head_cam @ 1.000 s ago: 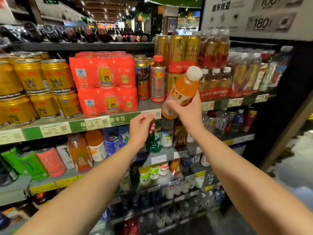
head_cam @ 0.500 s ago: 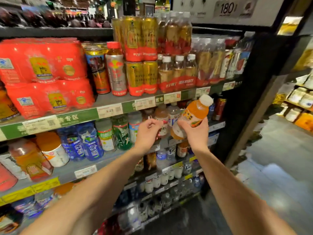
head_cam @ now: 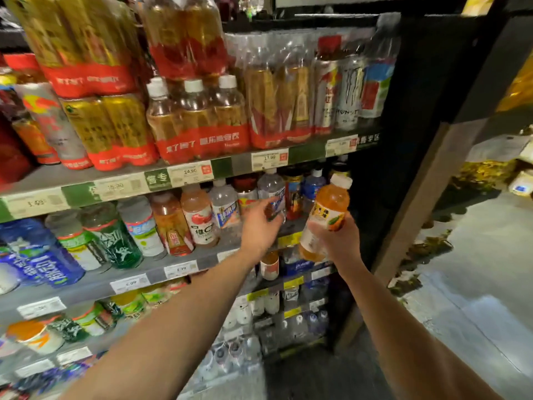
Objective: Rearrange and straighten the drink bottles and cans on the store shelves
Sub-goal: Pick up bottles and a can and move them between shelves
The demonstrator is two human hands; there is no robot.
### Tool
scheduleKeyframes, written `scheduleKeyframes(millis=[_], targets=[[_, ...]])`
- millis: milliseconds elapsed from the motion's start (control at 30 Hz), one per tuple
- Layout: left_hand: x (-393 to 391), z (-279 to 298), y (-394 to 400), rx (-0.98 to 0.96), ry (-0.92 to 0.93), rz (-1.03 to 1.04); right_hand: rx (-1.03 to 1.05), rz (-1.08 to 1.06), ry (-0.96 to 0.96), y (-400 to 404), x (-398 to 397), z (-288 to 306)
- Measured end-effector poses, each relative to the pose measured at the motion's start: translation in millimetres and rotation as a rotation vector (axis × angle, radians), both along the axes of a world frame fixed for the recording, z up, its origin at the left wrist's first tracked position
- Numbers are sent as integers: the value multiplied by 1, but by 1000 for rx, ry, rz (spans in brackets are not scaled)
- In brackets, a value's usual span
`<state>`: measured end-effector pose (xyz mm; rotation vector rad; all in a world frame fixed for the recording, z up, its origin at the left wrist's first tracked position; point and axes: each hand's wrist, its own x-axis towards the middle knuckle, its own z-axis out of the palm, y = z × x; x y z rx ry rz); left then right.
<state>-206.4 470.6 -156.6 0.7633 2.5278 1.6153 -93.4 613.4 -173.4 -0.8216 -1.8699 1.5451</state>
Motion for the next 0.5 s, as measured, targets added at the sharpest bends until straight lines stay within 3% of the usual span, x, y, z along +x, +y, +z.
scheduleKeyframes(millis=[200,500], targets=[[-5,-2,65,-94,-49,72,-33,136,-3,54,4,-16],[-21,7,95,-483,264,216,-157,178,-5,91,0,-39]])
